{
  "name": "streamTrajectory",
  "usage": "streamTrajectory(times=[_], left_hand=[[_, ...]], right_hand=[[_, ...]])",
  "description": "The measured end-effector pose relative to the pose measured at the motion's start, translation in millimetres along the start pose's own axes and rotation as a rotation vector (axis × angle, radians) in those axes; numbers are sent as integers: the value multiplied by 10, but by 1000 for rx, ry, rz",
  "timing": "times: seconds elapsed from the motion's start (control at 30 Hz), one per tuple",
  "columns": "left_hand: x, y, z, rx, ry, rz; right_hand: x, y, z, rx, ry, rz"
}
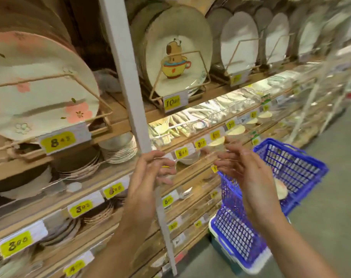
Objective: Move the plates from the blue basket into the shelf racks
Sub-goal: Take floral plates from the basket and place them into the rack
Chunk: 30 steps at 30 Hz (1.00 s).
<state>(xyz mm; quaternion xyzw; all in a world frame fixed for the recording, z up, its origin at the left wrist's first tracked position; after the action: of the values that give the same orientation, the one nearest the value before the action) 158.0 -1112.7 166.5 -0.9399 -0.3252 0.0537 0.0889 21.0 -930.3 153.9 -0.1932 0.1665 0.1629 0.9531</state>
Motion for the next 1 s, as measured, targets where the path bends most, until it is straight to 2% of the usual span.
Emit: streamTrajectory(times=[0.2, 0.37, 0.5, 0.57, 0.7, 1.0], left_hand=[[-18, -1183, 904, -4, 259, 193], [37, -2231, 1586, 13, 472, 307], [157, -2947, 2020, -38, 581, 359], [235, -3306, 2171, -90, 597, 400], [321, -3926, 2558, -140, 759, 433], [182, -5050, 3264, -201, 799, 604]], right_hand=[[232, 1726, -210, 141, -187, -270], [415, 2747, -299, 123, -367, -384], [488, 3458, -282, 141, -427, -446], [529, 3796, -262, 180, -447, -481], [572, 4363, -220, 183, -479, -576], [390, 5188, -167, 261, -555, -676]])
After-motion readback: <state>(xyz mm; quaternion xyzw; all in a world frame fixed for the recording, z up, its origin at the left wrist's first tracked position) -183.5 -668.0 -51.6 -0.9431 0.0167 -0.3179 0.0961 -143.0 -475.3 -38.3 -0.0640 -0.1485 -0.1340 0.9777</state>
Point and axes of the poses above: each hand's wrist, its own x-axis away from the middle knuckle, its own y-axis out of the back of the hand, z = x × y, the point moved 10 cm from there along -x, towards the middle knuckle, and after that the axes turned 11 degrees about y, right-handed, at the moved point
